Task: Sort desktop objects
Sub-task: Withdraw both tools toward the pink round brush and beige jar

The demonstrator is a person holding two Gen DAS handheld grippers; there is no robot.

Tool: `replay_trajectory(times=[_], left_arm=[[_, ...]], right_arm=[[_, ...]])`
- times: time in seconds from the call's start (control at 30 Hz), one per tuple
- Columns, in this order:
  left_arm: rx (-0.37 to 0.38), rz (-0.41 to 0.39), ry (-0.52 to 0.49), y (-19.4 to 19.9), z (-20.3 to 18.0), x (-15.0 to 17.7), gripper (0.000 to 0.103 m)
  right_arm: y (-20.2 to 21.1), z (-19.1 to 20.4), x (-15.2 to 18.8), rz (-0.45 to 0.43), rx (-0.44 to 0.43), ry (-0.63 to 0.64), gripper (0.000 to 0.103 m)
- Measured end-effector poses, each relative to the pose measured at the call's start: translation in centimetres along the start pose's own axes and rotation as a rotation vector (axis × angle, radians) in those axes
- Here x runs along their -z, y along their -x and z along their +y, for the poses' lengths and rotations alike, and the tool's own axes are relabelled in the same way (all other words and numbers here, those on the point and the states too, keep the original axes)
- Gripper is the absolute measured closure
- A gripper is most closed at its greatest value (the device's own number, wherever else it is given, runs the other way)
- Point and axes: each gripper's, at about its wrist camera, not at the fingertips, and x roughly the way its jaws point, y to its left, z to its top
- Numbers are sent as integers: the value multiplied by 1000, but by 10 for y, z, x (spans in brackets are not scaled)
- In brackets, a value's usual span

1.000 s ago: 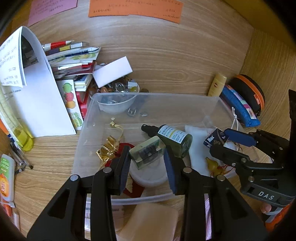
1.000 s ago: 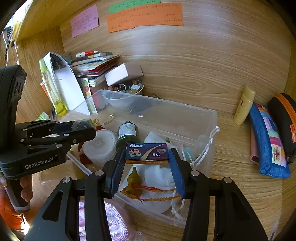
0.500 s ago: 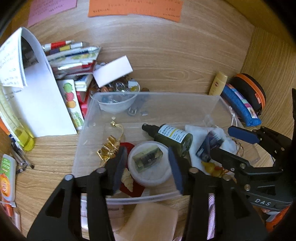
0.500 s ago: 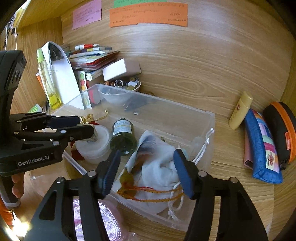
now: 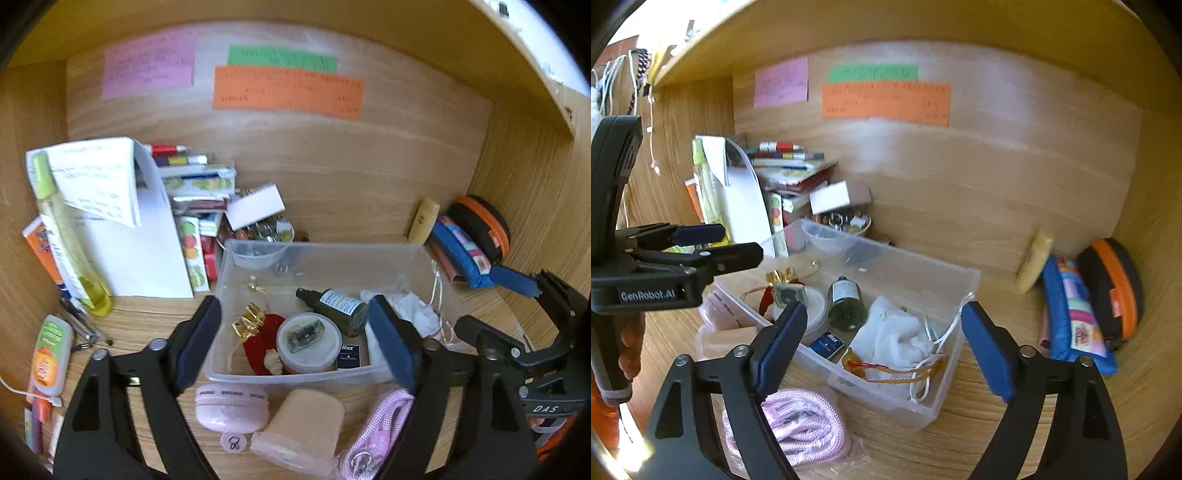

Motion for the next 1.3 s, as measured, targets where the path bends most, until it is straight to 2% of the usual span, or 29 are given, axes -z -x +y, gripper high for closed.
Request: replay_trajectory(times=[0.03,0.2,0.33,0.57,0.93,1.03,1.17,1.3], left_arm=[[-1,-11,4,5,1,0,13],[-37,-61,9,30,9,4,11],[-48,-64,24,42,18,16,10],[-48,-6,51,45,29,49,10],[-107,126,109,20,63,94,9],[-111,139,143,20,78,102,10],[-86,162,178,20,93,104,10],[-83,167,180,19,98,100,10]], right_arm=[[2,1,0,-4,1,2,19],[19,9,5,-24,9,19,18],[30,14,15,-30,14,25,11],[31,24,41,23,-17,17,7],[15,30,79,146,-36,-7,7],[9,32,83,179,-86,-29,7],[-4,46,76,207,-195,-38,7],[-19,71,66,218,-260,19,7]])
